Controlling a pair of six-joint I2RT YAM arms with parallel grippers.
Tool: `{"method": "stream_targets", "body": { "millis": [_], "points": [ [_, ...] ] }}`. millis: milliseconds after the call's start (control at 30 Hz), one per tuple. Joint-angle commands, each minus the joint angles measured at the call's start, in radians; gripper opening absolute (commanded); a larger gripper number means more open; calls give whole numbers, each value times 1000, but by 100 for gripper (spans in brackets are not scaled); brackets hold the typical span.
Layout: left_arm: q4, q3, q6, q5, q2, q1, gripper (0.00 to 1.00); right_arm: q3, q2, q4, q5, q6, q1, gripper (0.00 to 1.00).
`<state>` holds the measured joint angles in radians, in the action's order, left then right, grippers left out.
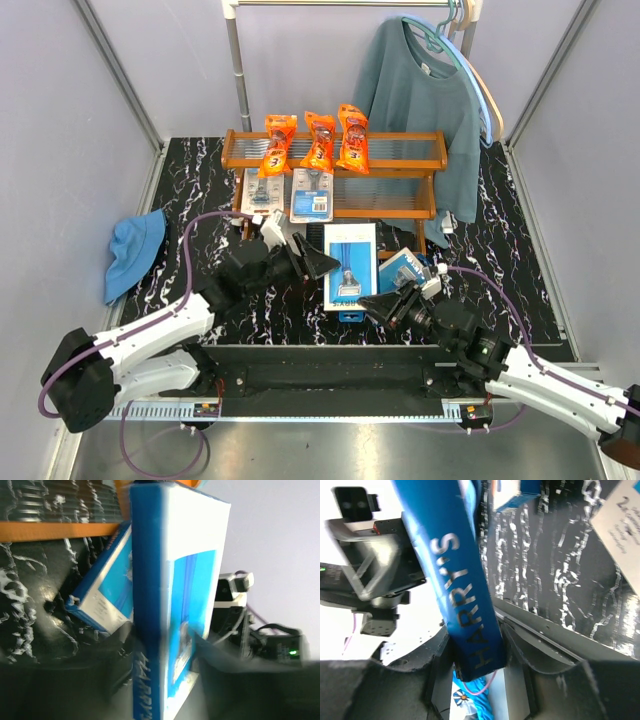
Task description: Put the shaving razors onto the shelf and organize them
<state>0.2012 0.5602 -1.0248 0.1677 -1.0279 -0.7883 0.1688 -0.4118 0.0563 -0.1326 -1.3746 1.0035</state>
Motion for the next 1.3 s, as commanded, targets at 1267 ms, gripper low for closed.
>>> {"method": "stream_targets", "body": {
  "millis": [1267],
  "points": [
    [-712, 253, 305, -476, 388, 15, 99, 75, -324, 125, -55, 28, -11, 0]
  ]
}}
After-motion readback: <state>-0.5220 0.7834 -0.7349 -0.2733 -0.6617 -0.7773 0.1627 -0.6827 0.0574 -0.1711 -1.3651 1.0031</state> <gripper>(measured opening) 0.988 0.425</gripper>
